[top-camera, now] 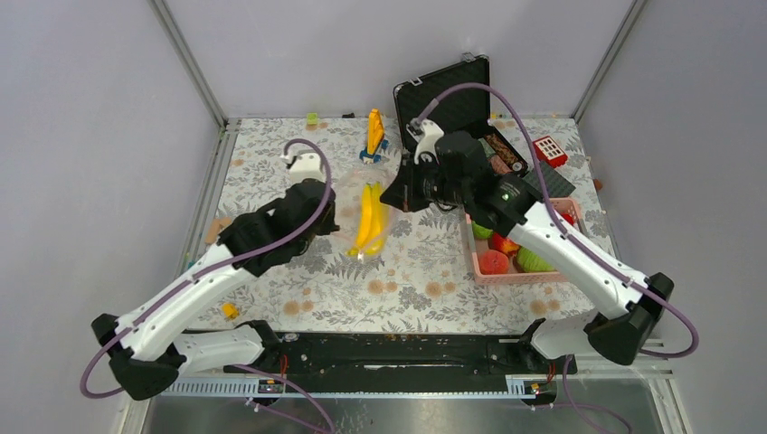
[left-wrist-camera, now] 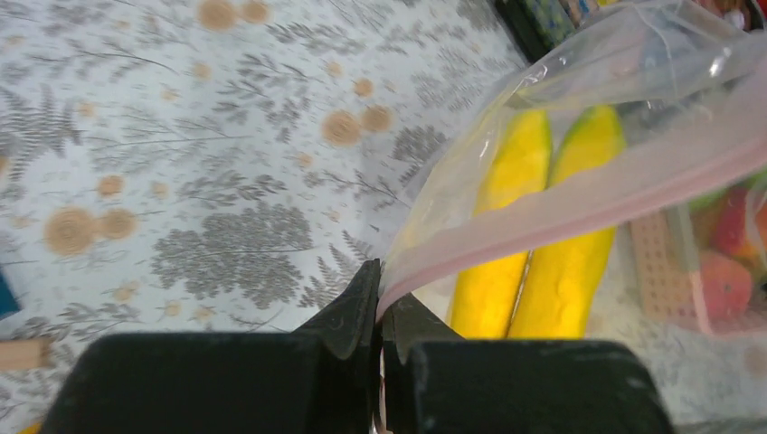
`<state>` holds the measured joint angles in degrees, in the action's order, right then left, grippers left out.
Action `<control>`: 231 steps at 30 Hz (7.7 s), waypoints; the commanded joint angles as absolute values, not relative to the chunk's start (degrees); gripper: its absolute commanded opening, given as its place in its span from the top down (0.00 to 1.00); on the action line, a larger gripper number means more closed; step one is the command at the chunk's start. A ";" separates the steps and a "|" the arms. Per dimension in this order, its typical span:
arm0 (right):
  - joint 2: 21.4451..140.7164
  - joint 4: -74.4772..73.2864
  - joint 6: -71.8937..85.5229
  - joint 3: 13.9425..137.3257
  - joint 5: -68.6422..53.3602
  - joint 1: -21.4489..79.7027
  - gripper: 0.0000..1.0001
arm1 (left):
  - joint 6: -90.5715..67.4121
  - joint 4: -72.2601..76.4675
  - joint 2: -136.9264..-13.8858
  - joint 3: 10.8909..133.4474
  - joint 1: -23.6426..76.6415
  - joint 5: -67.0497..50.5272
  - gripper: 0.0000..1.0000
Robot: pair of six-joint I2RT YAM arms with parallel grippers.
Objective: Place the food in the zip-top bag and seal the zipper
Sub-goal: Adjust the zipper food storage bag at the center of the board, then pick up the fake fruit from the zipper food storage bag, then place the fake fruit in the zipper food storage bag.
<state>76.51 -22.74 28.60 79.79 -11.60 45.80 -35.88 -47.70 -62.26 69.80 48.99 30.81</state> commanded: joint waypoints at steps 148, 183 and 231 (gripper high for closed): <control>39.65 -21.88 28.83 43.35 -3.17 15.03 0.56 | -29.88 -29.32 -66.36 61.00 48.22 17.24 1.00; 66.60 -0.53 22.79 56.35 -21.19 45.88 0.57 | -29.88 -28.78 -66.16 61.01 48.25 15.74 1.00; 65.73 -6.19 19.84 56.70 -4.35 50.10 0.00 | -29.44 -28.39 -64.97 60.10 48.13 16.80 1.00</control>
<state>70.91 -5.80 20.29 56.03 -12.05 49.54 -29.98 -31.16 -66.78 60.34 48.40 16.51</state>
